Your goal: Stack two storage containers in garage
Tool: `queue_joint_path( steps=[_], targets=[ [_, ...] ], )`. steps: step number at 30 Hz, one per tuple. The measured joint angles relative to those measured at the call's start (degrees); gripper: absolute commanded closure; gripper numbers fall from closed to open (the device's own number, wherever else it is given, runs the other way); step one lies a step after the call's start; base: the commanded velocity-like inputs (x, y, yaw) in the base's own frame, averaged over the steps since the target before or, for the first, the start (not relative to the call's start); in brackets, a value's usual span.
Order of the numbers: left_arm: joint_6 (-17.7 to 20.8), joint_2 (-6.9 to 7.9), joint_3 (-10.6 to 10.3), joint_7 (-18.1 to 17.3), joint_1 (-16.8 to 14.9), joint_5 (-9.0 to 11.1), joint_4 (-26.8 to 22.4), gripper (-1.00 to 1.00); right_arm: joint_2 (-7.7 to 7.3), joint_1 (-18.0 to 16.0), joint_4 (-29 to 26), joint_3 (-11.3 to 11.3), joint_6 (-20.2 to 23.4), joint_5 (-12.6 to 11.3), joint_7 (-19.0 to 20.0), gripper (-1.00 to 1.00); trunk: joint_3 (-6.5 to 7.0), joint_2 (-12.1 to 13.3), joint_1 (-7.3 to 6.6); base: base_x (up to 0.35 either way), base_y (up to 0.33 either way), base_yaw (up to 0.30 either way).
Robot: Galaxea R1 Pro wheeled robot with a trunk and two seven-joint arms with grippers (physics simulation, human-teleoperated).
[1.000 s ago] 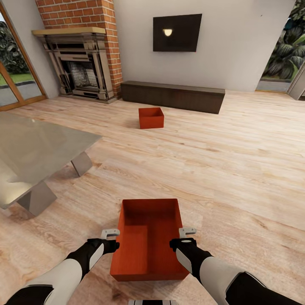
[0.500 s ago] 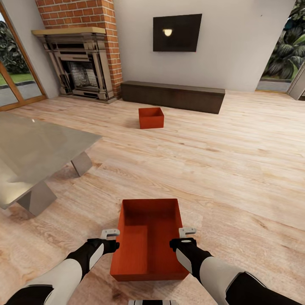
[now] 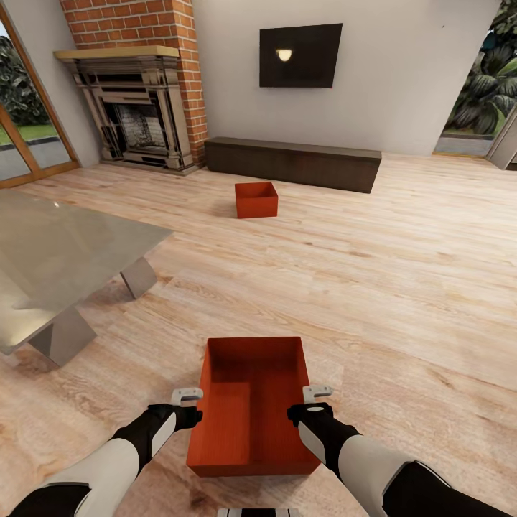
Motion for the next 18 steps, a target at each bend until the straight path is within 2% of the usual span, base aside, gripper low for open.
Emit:
queue_joint_path(
  steps=[4, 18],
  targets=[
    [0.0, -0.02, 0.0, 0.0, 0.0, 0.0, -0.01, -1.0, 0.0, 0.0, 0.0, 0.02, 0.0, 0.01, 0.02, -1.0, 0.0, 0.0, 0.0, 0.0, 0.0, 0.0],
    [0.0, -2.16, 0.0, -0.08, 0.0, 0.09, 0.04, -1.0, 0.0, 0.01, 0.0, 0.02, 0.0, 0.02, 0.02, -1.0, 0.0, 0.0, 0.0, 0.0, 0.0, 0.0]
  ],
)
